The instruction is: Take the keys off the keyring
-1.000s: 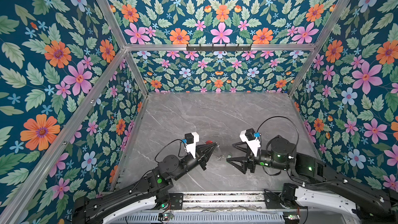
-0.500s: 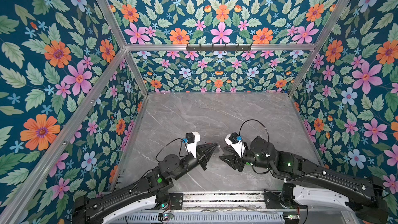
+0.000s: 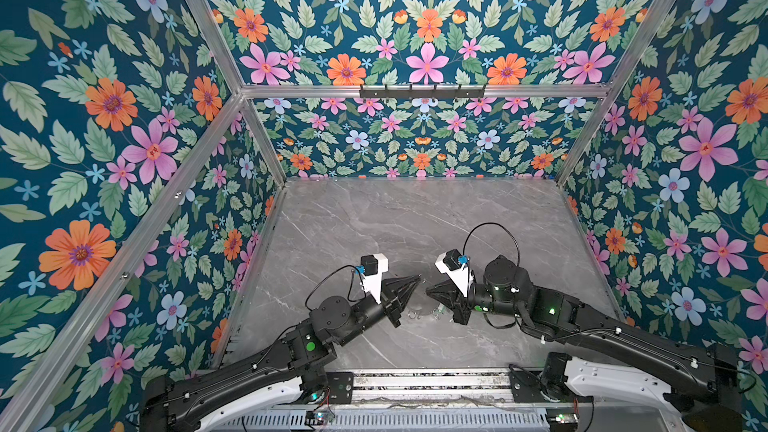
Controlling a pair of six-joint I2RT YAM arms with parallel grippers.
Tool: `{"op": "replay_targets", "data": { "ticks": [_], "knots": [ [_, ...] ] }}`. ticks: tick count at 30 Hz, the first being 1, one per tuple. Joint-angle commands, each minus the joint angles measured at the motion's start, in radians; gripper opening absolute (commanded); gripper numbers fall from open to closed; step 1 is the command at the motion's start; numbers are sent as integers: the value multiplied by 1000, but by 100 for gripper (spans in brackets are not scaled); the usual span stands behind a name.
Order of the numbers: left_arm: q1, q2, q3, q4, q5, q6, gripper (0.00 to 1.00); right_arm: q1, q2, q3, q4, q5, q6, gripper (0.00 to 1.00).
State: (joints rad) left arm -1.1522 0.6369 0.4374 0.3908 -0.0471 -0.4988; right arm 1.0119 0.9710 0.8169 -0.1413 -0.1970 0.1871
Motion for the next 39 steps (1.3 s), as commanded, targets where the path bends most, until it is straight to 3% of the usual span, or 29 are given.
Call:
{"op": "replay_targets", "data": {
  "ticks": [1,2,3,4,11,15,21,28,32,35,39],
  "knots": [
    [0,-12,-7,39,-14,-21,39,-9,-4,-2,18,-8,24,0],
    [0,-16,-9,35,-23,-23,44,-11,-5,-2,19,-13,25,0],
    [0,-23,-12,32,-32,-24,86,-16,-5,-4,18,-20,29,0],
    [0,-30,-12,30,-32,-24,100,-24,-3,-7,17,-31,33,0],
    [0,-103,-8,-13,-51,-12,100,-205,59,-37,59,-262,122,0],
    [0,-133,-30,-15,-58,-20,100,-328,198,-13,20,-386,147,0],
    [0,-150,-49,-10,-60,-30,100,-395,415,43,39,-492,150,0],
    [0,-172,-54,-26,-62,-32,100,-429,652,163,5,-549,128,0],
    [1,-196,-61,-36,-67,-32,100,-432,756,213,-27,-517,127,0],
    [0,-212,-69,-41,-74,-34,100,-440,803,242,-53,-473,129,9],
    [0,-221,-74,-42,-70,-34,100,-446,850,279,-91,-421,129,27]
  ]
}}
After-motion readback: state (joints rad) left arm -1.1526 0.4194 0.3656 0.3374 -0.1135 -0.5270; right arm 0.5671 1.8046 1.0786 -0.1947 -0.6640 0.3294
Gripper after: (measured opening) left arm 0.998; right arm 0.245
